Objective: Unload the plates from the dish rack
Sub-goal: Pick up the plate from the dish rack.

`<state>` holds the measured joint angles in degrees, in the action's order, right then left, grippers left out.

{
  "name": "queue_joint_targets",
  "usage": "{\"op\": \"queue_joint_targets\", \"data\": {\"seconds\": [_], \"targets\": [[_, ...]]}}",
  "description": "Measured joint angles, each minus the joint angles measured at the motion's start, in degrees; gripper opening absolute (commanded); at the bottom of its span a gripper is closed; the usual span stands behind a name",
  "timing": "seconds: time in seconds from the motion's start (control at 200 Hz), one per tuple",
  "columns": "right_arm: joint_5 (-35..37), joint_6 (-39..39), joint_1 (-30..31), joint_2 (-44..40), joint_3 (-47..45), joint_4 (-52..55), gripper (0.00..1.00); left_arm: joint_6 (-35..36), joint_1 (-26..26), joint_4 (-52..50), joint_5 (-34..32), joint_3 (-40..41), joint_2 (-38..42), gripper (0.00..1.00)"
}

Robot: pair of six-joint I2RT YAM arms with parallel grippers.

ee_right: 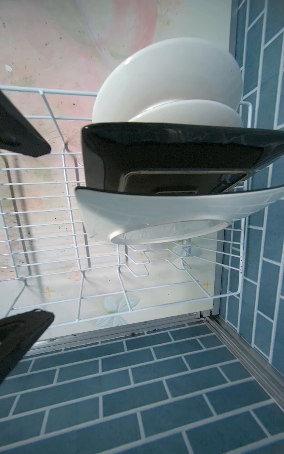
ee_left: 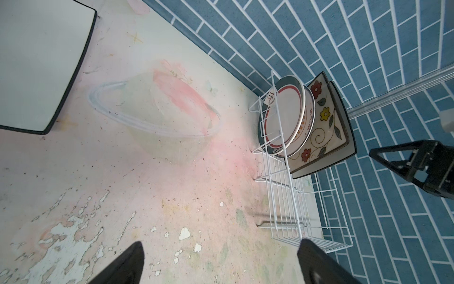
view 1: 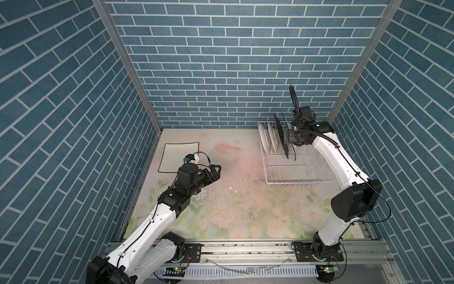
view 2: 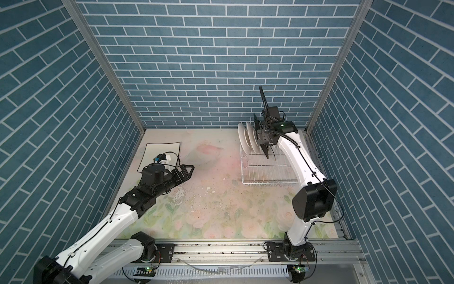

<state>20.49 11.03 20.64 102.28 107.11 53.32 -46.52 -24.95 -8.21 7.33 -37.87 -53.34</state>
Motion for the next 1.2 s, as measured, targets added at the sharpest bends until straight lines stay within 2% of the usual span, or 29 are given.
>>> {"op": "queue_joint_targets", "data": {"seconds": [0.195, 0.38, 0.58, 0.75, 1.201], "targets": [[6.1, -1.5, 2.0, 5.9, 1.2, -0.1, 0.94, 1.0, -0.1, 0.6, 0.7, -0.1, -2.9, 0.99], [10.3, -3.6, 2.3, 7.5, 1.2, -0.1, 0.87, 1.0, -0.1, 2.6, 1.3, 0.1, -3.3, 0.99], [10.8, -5.0, 2.3, 7.4, 0.9, -0.9, 0.82, 1.0, -0.1, 3.0, 1.3, 0.5, -2.2, 0.99], [10.8, -6.9, 2.3, 7.2, 0.4, -3.0, 0.64, 1.0, -0.1, 3.0, 1.3, 0.5, -2.4, 0.99], [13.0, -8.6, 2.1, 8.6, 0.2, -7.6, 0.54, 1.1, -0.1, 3.2, 1.9, 0.4, -4.3, 0.99]]}}
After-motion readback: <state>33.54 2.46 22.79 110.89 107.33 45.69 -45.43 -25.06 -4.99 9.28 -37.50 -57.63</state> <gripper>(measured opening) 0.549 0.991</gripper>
